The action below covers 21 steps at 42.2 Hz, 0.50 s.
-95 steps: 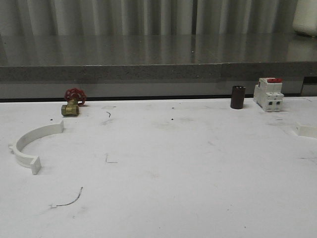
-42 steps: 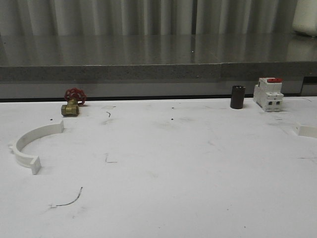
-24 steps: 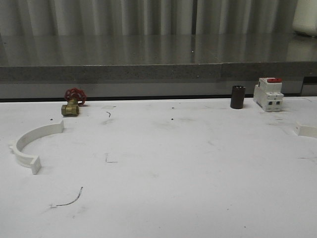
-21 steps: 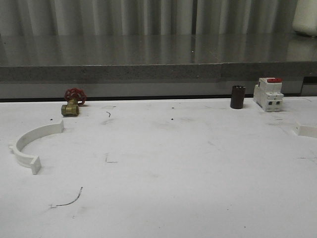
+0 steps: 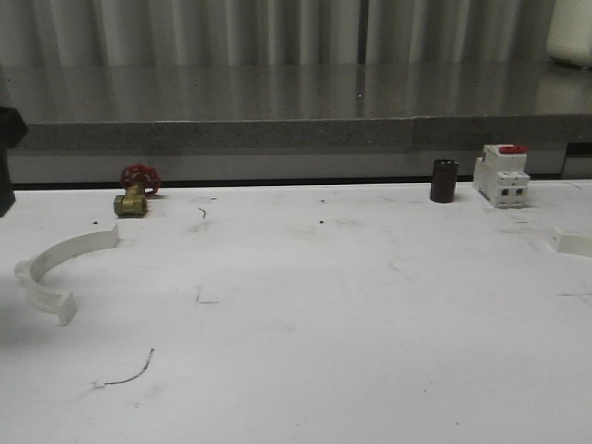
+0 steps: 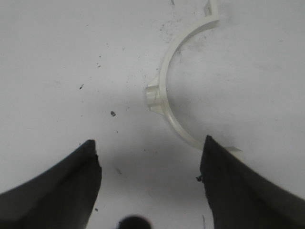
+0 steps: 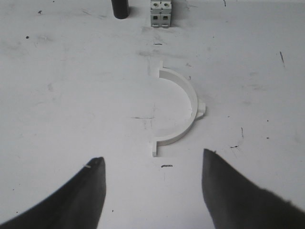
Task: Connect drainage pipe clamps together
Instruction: 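Lower the left gripper onto the white clamp half nearest it and grasp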
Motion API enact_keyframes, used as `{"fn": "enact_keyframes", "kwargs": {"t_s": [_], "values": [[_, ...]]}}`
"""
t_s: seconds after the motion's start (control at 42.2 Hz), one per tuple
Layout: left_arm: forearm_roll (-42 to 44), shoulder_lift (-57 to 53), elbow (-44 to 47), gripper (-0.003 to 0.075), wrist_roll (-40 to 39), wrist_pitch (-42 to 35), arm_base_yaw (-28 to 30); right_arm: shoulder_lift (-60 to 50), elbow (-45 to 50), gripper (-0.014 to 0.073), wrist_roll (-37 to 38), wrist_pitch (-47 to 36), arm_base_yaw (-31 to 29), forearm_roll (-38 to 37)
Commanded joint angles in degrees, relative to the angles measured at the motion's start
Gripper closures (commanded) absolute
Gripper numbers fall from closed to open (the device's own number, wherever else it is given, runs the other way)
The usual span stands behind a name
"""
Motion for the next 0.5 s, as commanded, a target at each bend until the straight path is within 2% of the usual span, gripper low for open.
{"fn": "enact_keyframes", "kwargs": {"t_s": [0.0, 0.474], "values": [[-0.4, 2.6, -4.1, 0.0281, -0.5, -1.6, -0.4, 0.3, -1.9, 0.0121, -0.1, -3.8, -0.5, -0.6], [-2.0, 14.9, -9.8, 0.0281, -0.5, -4.1, -0.4, 0.3, -1.9, 0.0121, -0.1, -3.8, -0.5, -0.6]]}}
